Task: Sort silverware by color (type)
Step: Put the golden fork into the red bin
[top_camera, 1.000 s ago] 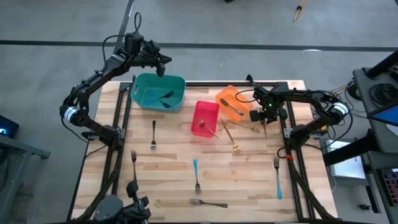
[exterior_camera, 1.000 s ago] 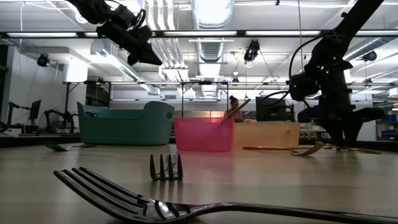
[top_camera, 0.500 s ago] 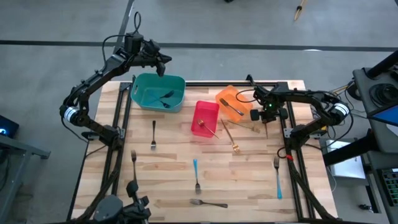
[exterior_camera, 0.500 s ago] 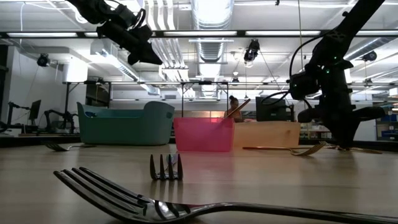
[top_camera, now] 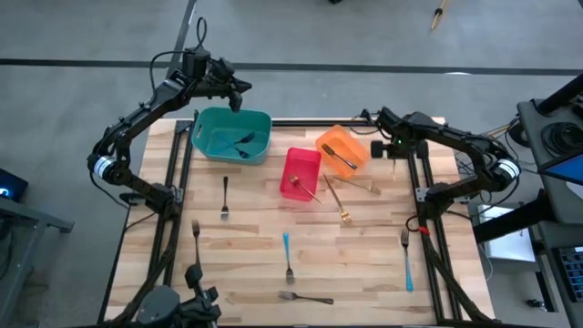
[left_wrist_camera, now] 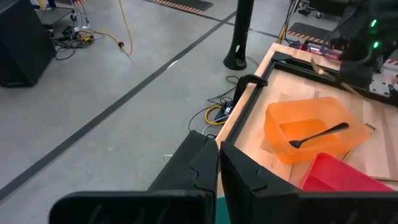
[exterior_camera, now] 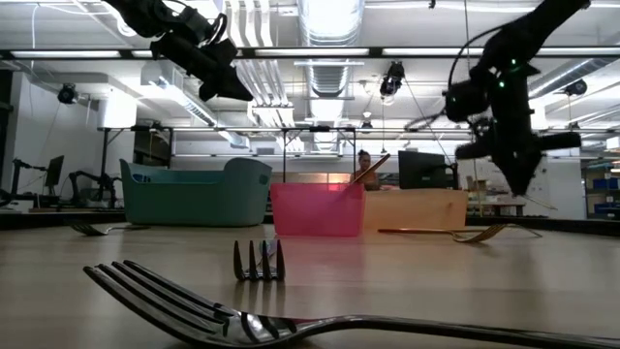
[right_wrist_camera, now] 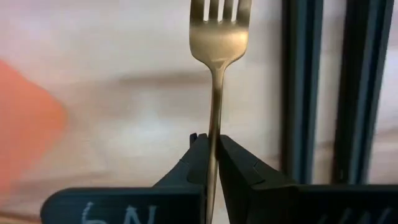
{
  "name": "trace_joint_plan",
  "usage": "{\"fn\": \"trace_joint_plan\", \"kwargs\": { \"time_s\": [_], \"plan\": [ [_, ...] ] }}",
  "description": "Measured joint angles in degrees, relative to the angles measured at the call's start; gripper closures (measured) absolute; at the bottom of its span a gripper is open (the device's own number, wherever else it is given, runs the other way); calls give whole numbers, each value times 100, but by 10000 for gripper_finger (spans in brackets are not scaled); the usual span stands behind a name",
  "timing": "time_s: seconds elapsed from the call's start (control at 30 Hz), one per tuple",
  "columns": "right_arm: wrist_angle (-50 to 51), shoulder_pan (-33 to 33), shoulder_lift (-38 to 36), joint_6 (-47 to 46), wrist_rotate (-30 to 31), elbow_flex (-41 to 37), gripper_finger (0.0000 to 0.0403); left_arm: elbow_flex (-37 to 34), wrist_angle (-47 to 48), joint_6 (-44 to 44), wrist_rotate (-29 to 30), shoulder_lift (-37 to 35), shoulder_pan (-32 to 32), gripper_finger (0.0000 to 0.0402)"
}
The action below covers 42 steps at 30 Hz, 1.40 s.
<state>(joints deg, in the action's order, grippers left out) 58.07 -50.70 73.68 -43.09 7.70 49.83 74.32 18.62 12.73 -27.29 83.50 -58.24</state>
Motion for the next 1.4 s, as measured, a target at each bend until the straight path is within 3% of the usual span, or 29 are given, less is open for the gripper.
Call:
{"fn": "trace_joint_plan", "kwargs": {
  "time_s": [0.2, 0.47, 0.7, 1.13, 1.4],
  "plan": [
    [176, -4, -12, 4, 324, 862, 391, 0, -9, 25, 35, 0, 0, 402],
    [184, 2, 19, 211, 220, 2372, 391, 0, -12, 25, 37, 0, 0, 402],
    [130, 151, 543, 351, -638, 3711, 391, 0, -16, 25, 37, 0, 0, 402],
    [215, 1342, 2350, 476, -2221, 5968, 391, 0, -203, 27, 37, 2, 2, 402],
    [1028, 1764, 3400, 628, -3243, 6987, 391, 0, -417, 29, 37, 11, 0, 402]
  ]
}}
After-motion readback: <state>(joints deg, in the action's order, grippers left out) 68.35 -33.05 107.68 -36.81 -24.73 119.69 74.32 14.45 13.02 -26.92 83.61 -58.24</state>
